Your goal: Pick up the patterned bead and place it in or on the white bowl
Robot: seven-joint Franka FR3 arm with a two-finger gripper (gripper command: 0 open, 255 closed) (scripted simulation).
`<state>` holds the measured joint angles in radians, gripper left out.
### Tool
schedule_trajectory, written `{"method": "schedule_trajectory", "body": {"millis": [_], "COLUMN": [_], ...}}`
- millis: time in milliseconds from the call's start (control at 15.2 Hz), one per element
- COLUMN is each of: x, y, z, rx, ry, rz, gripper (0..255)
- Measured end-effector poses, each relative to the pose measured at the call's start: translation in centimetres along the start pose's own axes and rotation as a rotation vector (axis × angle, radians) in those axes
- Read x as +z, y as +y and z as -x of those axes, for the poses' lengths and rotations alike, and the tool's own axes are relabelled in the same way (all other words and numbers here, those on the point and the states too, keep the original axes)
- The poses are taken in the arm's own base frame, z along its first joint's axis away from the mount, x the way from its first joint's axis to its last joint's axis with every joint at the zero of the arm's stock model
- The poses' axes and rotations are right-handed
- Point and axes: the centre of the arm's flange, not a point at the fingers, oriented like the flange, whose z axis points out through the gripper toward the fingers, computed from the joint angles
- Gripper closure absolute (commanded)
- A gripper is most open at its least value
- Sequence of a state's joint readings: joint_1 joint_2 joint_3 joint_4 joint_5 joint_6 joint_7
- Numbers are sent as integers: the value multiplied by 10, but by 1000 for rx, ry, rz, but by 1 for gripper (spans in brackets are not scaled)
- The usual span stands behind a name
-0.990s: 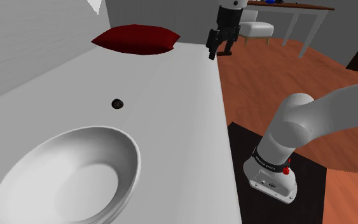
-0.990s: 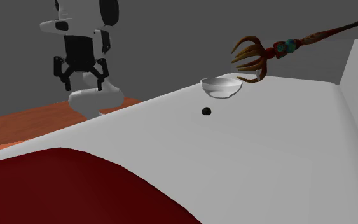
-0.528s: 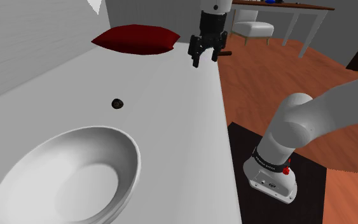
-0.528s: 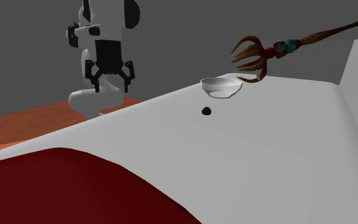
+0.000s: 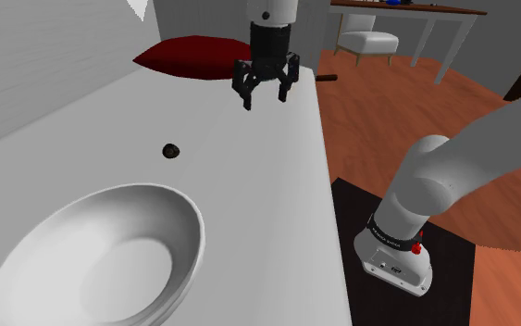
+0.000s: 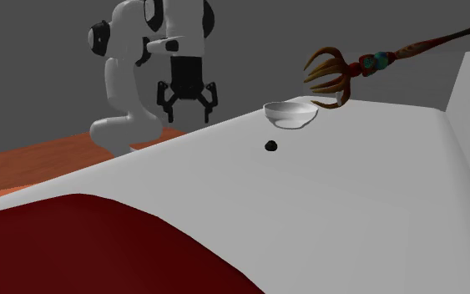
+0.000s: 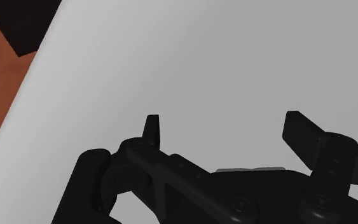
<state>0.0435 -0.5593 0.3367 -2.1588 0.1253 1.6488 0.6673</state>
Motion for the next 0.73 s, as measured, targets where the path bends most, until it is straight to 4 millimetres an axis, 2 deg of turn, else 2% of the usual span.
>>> {"method": "schedule_trajectory", "body": {"millis": [726], "x": [7], "y": [-142], "z": [-2], "rx": [139], "ry": [-34], "rz": [-12], "gripper": [0]}}
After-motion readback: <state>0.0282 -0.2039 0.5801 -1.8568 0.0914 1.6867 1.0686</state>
